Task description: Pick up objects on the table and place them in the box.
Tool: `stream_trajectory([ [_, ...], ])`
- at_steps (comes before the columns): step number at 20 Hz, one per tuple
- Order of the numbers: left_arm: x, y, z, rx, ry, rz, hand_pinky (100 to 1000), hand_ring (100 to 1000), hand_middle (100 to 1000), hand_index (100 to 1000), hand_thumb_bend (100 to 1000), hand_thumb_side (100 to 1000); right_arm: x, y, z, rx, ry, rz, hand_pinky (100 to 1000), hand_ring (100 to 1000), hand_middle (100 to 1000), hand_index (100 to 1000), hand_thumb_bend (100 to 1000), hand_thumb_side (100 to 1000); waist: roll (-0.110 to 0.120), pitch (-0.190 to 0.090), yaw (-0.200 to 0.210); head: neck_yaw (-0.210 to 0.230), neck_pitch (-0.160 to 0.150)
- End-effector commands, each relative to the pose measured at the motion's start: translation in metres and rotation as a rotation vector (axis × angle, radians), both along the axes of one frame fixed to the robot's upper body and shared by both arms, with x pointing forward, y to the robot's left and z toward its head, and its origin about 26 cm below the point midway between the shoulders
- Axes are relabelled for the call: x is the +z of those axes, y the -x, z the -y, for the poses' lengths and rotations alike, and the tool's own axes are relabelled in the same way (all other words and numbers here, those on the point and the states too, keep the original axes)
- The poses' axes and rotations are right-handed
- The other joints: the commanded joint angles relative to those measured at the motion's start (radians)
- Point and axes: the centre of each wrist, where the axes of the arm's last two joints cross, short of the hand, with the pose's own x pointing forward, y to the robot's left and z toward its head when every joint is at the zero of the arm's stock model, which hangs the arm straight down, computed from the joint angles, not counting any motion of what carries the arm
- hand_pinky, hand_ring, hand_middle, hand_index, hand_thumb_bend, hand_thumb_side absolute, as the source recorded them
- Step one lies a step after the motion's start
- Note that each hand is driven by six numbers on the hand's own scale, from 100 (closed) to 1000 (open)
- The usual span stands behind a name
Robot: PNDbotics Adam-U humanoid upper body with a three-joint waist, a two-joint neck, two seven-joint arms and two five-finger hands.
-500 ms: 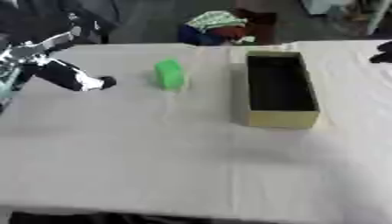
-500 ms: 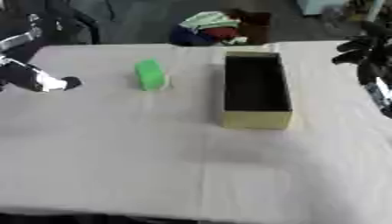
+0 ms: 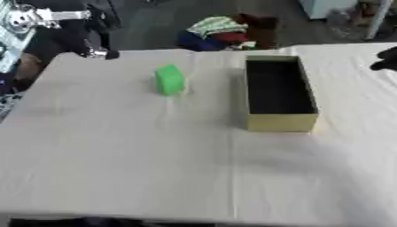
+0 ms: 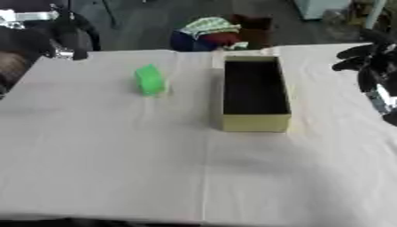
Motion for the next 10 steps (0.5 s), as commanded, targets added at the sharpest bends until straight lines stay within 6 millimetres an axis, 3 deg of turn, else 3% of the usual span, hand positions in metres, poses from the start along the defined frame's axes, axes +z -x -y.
stream_trajectory([
  [1,-0.006,-0.015,-0.010,0.066,0.013,-0.052,778,816,813,956,438,715,0.008,-0.001,0.000,0.007,0.019,0.023,841,728,742,1000,100,496,0.000,-0.014,-0.003,0.008,0.005],
  [10,-0.040,-0.040,-0.005,0.187,0.020,-0.098,779,817,814,955,437,691,0.012,-0.003,-0.007,0.036,0.027,0.028,840,726,740,1000,100,498,0.008,-0.001,-0.044,0.032,0.005],
])
